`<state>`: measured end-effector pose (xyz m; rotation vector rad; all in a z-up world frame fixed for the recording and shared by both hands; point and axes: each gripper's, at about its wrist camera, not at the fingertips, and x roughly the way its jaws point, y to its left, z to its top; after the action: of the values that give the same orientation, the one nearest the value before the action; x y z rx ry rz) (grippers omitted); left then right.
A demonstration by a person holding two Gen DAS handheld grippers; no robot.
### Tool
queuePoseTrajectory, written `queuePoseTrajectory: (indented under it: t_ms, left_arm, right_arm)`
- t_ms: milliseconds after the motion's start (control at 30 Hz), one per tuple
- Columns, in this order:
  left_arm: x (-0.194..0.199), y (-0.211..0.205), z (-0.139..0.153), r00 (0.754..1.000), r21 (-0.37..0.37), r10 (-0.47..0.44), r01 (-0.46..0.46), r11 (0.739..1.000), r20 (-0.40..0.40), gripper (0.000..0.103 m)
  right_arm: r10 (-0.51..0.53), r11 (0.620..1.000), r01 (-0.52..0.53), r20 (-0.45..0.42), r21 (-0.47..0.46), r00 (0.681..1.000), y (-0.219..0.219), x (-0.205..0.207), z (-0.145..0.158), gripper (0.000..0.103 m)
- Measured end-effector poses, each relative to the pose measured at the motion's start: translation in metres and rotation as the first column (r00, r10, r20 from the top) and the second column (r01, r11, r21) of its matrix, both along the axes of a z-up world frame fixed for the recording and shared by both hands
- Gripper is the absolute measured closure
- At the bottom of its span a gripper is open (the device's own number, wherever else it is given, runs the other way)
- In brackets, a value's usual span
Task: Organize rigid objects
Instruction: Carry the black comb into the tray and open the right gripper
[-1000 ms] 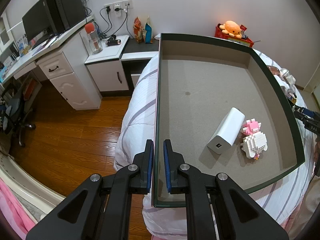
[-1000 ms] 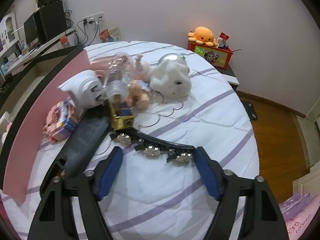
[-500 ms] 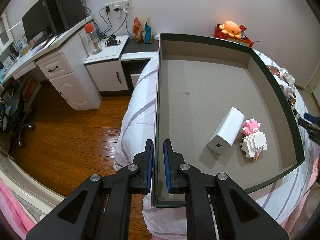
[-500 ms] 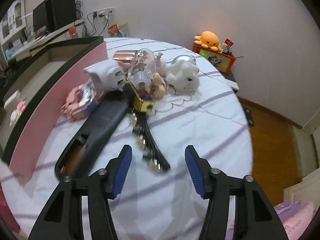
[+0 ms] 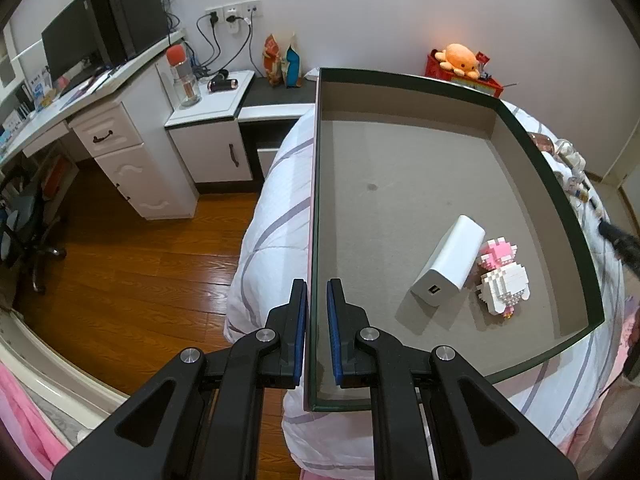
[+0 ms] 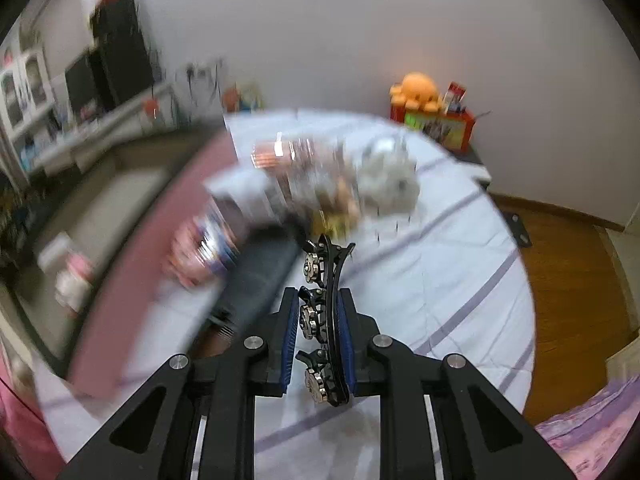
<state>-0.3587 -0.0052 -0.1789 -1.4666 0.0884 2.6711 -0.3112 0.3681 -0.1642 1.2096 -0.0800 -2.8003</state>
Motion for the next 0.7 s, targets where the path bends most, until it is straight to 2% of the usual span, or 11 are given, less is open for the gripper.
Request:
queuePoseTrajectory:
  t_ms: [67, 167, 267, 467, 700]
  left_arm:
    - [0.0, 0.0, 0.0, 1.0, 0.0, -0.001, 0.001, 1.0, -0.002, 0.093]
    - [0.001, 0.001, 0.0, 1.0, -0.002, 0.003, -0.003, 1.0, -0.002, 0.093]
    - [0.001, 0.001, 0.0, 1.0, -0.005, 0.006, -0.006, 1.0, -0.004, 0.093]
    - [0.0, 0.001, 0.0, 1.0, -0.007, 0.004, -0.004, 1.0, -0.002, 0.093]
    - [0.0, 0.001, 0.001, 1.0, -0.012, 0.004, -0.005, 1.0, -0.004, 0.093]
  right_arm:
    - [0.005, 0.999, -0.007, -0.071, -0.032, 0.997, -0.011, 0.01, 0.022, 0.084]
    - [0.072, 0.995, -0.08, -0.126, -0.061, 0.989, -0.039, 0.009, 0.045, 0.084]
    - [0.149, 0.985, -0.159, -0.128, -0.07, 0.981, -0.073, -0.004, 0.05, 0.084]
    - [0.252, 0.961, -0.259, -0.076, -0.096, 0.965, -0.137, -0.019, 0.035, 0.084]
    - [0.218, 0.974, -0.218, -0.013, -0.055, 0.976, -0.16, -0.038, 0.011, 0.083]
